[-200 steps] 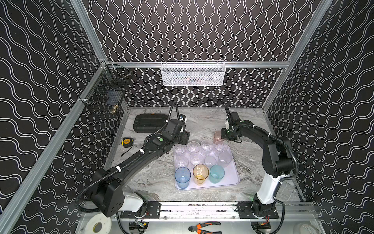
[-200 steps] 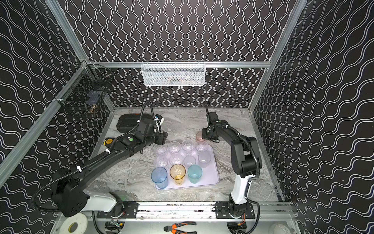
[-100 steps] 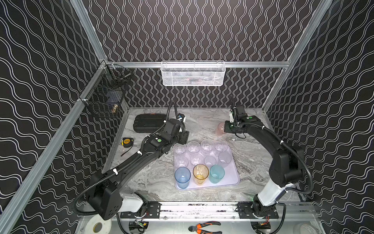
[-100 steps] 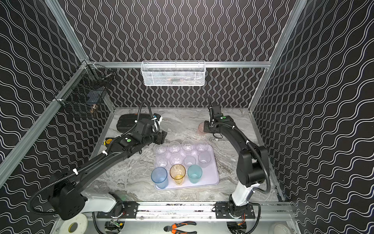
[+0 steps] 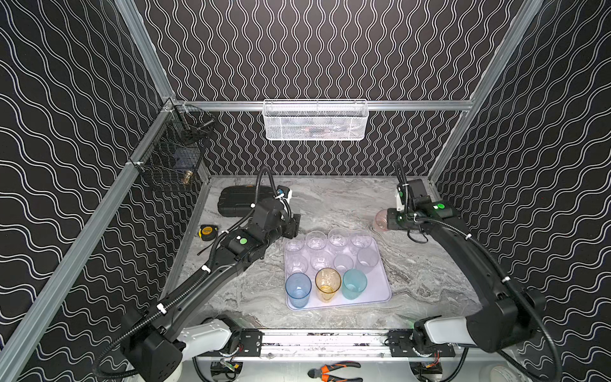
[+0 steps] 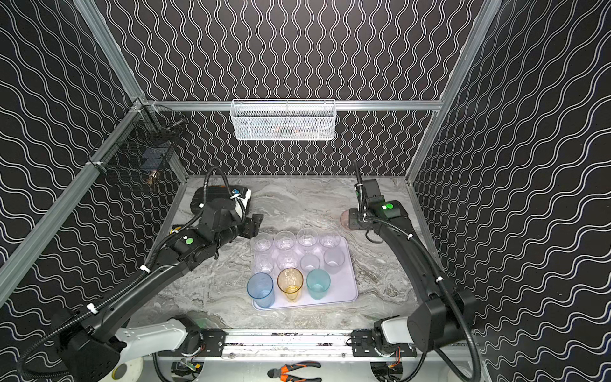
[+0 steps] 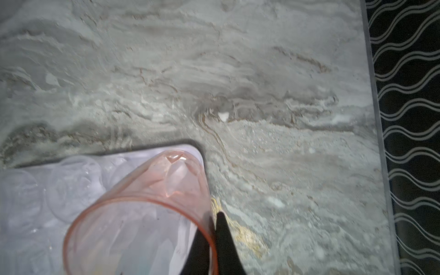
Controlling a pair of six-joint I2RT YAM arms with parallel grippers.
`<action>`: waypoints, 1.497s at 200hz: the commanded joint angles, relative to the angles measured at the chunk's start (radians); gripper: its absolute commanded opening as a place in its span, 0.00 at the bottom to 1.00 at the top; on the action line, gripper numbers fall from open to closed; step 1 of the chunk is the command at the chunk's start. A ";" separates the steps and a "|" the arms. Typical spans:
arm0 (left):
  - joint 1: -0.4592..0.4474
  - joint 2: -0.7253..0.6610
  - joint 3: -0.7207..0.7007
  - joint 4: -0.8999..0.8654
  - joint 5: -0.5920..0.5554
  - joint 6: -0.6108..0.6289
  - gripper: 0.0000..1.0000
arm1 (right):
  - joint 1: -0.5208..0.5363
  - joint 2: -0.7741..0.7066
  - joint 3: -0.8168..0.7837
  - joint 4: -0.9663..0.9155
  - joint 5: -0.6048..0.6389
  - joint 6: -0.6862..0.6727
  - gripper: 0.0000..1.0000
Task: Place the glasses into the tray
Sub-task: Place the glass on the tray.
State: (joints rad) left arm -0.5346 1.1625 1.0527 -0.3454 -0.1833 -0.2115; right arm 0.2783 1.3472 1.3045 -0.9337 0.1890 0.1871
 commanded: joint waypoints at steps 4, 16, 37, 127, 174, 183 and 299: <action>-0.007 -0.013 -0.031 0.004 0.001 -0.042 0.68 | 0.001 -0.075 -0.074 -0.148 0.020 0.024 0.00; -0.011 -0.018 -0.051 0.014 0.003 -0.052 0.68 | 0.000 -0.114 -0.126 -0.174 -0.004 0.056 0.00; -0.025 -0.021 -0.069 0.023 0.002 -0.063 0.68 | 0.002 -0.182 -0.233 -0.174 -0.064 0.098 0.00; -0.053 -0.034 -0.103 0.026 -0.016 -0.069 0.68 | 0.137 -0.240 -0.414 -0.132 -0.099 0.226 0.00; -0.054 -0.044 -0.113 0.024 -0.038 -0.054 0.68 | 0.260 -0.221 -0.483 -0.105 -0.013 0.308 0.00; -0.054 -0.045 -0.113 0.023 -0.040 -0.052 0.68 | 0.295 -0.217 -0.499 -0.097 -0.009 0.323 0.00; -0.053 -0.057 -0.124 0.038 -0.080 -0.027 0.69 | 0.335 -0.186 -0.499 -0.081 -0.010 0.342 0.26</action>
State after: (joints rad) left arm -0.5884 1.1149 0.9241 -0.3294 -0.2317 -0.2588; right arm 0.6128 1.1519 0.7570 -0.9844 0.1772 0.5255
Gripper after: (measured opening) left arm 0.685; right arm 0.176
